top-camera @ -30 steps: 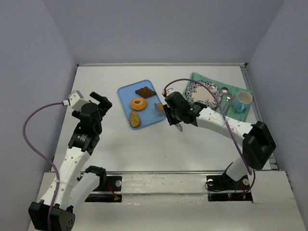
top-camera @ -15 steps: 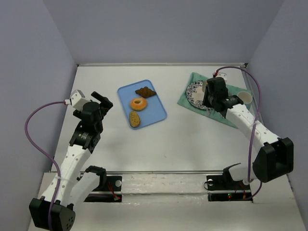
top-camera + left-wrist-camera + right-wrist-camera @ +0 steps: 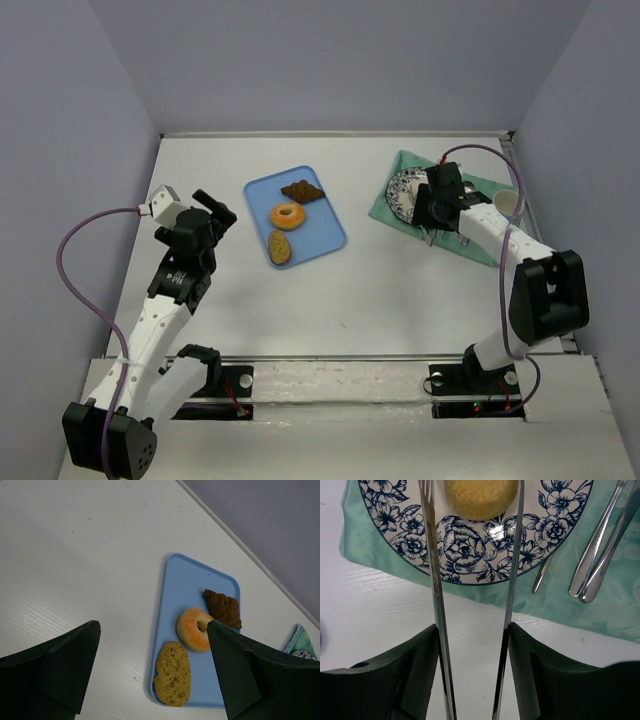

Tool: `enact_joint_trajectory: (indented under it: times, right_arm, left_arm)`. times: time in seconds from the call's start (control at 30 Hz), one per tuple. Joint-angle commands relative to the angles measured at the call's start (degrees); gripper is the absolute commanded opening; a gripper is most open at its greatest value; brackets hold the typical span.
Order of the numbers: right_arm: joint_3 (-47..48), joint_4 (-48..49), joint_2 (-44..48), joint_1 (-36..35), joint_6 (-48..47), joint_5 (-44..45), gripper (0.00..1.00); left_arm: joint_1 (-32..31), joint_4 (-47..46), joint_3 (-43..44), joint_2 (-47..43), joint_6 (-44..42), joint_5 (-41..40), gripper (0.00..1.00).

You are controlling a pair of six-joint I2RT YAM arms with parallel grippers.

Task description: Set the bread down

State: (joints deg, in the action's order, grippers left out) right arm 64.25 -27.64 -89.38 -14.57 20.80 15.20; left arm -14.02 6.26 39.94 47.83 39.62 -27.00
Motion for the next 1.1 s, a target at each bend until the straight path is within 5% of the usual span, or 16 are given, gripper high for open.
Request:
enact_joint_trajectory:
  times: [0.0,0.57,0.9,1.07]
  right_arm:
    - [3.95,3.29,1.93,0.42,-0.32,-0.78,0.61]
    - [4.75,3.38,18.61,0.42,-3.04,-5.7,0.59]
    - [-0.78,11.99,22.94,-0.1,-6.29,-35.74,0.56]
    - [-2.2,14.19,20.48,-6.25,-8.22,-36.56,0.55]
  left_arm:
    - [0.4,-2.22,0.84,0.07,-0.5,-1.21,0.99]
    - [0.4,-2.57,0.49,-1.25,-0.33,-0.68,0.99]
    - [0.4,-2.48,0.31,-2.04,-0.24,-0.59,0.99]
    - [0.4,-2.48,0.4,-2.13,-0.06,-0.42,0.99]
